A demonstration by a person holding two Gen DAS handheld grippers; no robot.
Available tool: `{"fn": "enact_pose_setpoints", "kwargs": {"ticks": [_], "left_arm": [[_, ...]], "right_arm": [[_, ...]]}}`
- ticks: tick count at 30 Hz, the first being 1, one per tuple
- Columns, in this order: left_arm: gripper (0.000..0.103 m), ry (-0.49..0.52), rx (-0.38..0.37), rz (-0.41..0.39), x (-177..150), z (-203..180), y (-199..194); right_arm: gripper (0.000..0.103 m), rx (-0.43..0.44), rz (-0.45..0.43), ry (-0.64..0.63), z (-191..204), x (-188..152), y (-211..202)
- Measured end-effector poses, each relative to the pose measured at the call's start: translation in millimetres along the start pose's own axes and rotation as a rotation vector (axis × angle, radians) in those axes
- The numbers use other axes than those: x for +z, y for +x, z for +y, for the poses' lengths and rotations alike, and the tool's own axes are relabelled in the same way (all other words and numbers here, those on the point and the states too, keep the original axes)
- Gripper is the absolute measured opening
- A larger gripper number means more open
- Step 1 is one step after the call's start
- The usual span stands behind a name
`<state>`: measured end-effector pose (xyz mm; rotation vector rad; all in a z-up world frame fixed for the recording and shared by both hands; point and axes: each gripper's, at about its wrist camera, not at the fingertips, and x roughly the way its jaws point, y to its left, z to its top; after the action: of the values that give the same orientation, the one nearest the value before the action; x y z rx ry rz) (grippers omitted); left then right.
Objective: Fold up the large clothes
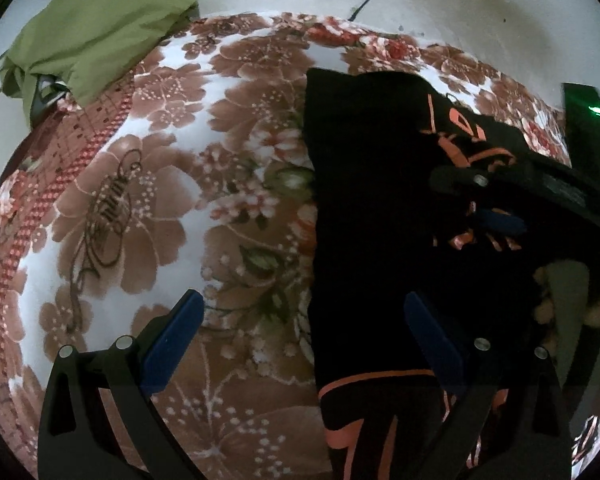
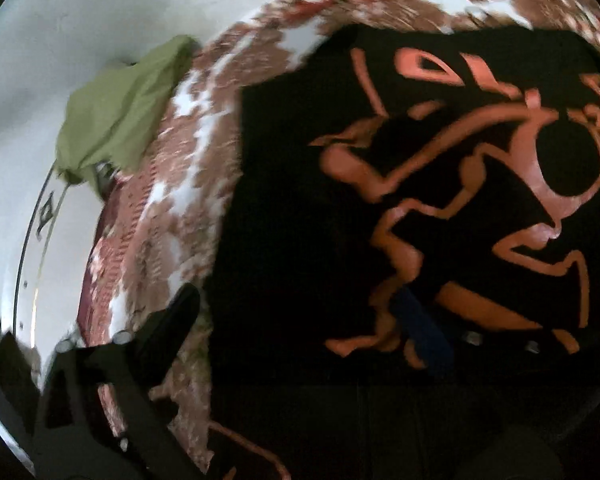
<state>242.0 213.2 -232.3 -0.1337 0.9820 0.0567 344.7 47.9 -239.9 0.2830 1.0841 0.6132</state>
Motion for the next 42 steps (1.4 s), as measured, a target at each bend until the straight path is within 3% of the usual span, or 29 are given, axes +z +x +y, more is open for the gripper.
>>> {"fn": "enact_pose_setpoints", "kwargs": {"ticks": [5,9,13,16,21,25,29,36,39,42], "left_arm": [[0.098,-0.019,-0.015,-0.046,24.0,-11.9,-11.5],[0.098,0.013,-0.071,-0.084,56.6,-56.7,0.1],[0.098,0.110,-0.090,-0.081,82.7,-118.3,22.9],[0.098,0.190,-0.117,-0.092,93.2,-164.7,34.6],[0.098,0.230,-0.123,-0.032,92.4,-200.2,75.0],[0.098,0.239,-0.073,0.028,82.2,-194.1,105.4],[0.099,0.306,-0.044,0.030,69.8,-184.0,118.4],[0.099,0.337,-0.081,0.010,66.6,-179.0,121.6],[0.098,0.321,-0.085,0.012,72.5,-179.7,111.7],[0.098,0.296,-0.100,-0.039,79.7,-172.8,78.1]], "right_arm": [[0.098,-0.007,-0.062,-0.097,4.7,10.4,-70.6],[0.098,-0.198,-0.151,-0.147,-36.9,34.2,-119.8],[0.098,-0.425,-0.144,-0.115,-119.0,54.8,-141.0],[0.098,-0.486,-0.132,-0.087,-168.5,62.1,-145.6],[0.098,-0.497,-0.097,-0.016,-229.4,64.8,-134.3],[0.098,-0.484,-0.062,0.047,-261.7,58.8,-116.9],[0.098,-0.440,-0.054,0.037,-278.6,53.0,-109.3],[0.098,-0.428,-0.042,-0.053,-276.8,51.3,-108.6],[0.098,-0.415,-0.096,-0.031,-268.5,51.6,-129.6],[0.098,-0.375,-0.171,0.014,-257.3,39.2,-167.7]]}}
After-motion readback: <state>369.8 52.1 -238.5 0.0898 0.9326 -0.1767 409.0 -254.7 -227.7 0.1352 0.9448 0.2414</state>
